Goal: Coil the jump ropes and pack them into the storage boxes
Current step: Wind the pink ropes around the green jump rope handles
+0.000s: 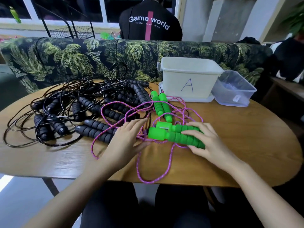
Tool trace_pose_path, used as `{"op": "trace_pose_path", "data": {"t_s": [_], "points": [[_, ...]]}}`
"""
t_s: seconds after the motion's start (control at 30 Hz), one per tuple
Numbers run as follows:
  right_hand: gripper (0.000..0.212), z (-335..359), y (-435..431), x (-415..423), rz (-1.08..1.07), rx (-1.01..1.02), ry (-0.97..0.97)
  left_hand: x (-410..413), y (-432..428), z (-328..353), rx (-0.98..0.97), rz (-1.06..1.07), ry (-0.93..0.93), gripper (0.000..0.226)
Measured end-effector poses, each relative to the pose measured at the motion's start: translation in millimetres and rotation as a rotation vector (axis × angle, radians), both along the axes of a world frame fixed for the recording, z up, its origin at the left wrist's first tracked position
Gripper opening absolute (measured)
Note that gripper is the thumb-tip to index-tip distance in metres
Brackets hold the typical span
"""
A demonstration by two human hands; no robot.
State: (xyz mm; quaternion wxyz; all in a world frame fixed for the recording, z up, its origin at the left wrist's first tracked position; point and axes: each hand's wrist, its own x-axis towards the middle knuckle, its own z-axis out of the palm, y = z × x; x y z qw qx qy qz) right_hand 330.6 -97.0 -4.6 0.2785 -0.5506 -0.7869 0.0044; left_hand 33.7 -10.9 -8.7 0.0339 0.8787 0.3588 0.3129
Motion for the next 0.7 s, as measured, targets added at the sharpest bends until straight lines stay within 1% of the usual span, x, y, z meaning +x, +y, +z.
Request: {"op": "trace_pose_path", "data": {"t_s": [0.03, 0.07, 0.13, 0.17, 0.2, 0.23, 0.27, 0.3, 0.33, 0.37, 0.4, 0.47, 0.5, 0.57, 0.6, 0.63, 0.67, 0.7], "points": [[0.047, -3, -9, -2, -0.025, 0.008, -0.001, 3, -5, -2, 0.008, 0.024, -0.023, 0.067], [0.047, -7, -17, -6, -0.071, 0.018, 0.003, 6, -9, -5, 0.038, 0.049, -0.075, 0.058], [0.047, -14, -27, -17, -0.210, 0.031, 0.030, 14, -22, -5, 0.062, 0.087, -0.194, 0.031], [0.047, -15, -30, -26, -0.294, 0.029, 0.053, 20, -30, -3, 0.027, 0.086, -0.220, 0.019], [0.046, -16, -31, -35, -0.375, 0.028, 0.083, 28, -39, 3, -0.065, 0.065, -0.245, 0.013], [0.044, -16, -32, -46, -0.442, 0.029, 0.125, 38, -48, 9, -0.254, 0.055, -0.287, 0.019], [0.043, -16, -32, -57, -0.486, 0.023, 0.189, 48, -53, 14, -0.526, 0.035, -0.364, 0.025], [0.042, -14, -33, -68, -0.504, -0.002, 0.270, 59, -58, 20, -0.816, 0.013, -0.452, 0.027], [0.042, -14, -34, -80, -0.503, -0.037, 0.357, 68, -60, 24, -1.023, 0.004, -0.515, 0.025], [0.041, -12, -36, -91, -0.476, -0.073, 0.448, 75, -62, 26, -1.104, 0.001, -0.545, 0.025], [0.039, -12, -38, -100, -0.415, -0.103, 0.528, 81, -62, 28, -1.138, 0.005, -0.578, 0.028], [0.036, -11, -43, -111, -0.239, -0.133, 0.572, 84, -60, 33, -1.145, -0.006, -0.623, 0.036], [0.034, -8, -44, -112, -0.155, -0.148, 0.582, 81, -55, 36, -1.120, -0.011, -0.635, 0.048], [0.025, -4, -42, -101, -0.056, -0.175, 0.724, 71, -43, 38, -1.012, -0.039, -0.609, 0.065], [0.025, -1, -41, -92, -0.064, -0.164, 0.790, 65, -36, 37, -0.909, -0.071, -0.539, 0.068], [0.027, 2, -38, -81, -0.103, -0.111, 0.816, 58, -29, 35, -0.757, -0.106, -0.419, 0.071], [0.027, 3, -34, -70, -0.165, -0.022, 0.766, 51, -24, 35, -0.599, -0.134, -0.249, 0.074], [0.025, 4, -31, -58, -0.214, 0.070, 0.659, 46, -20, 33, -0.442, -0.150, -0.049, 0.076]]}}
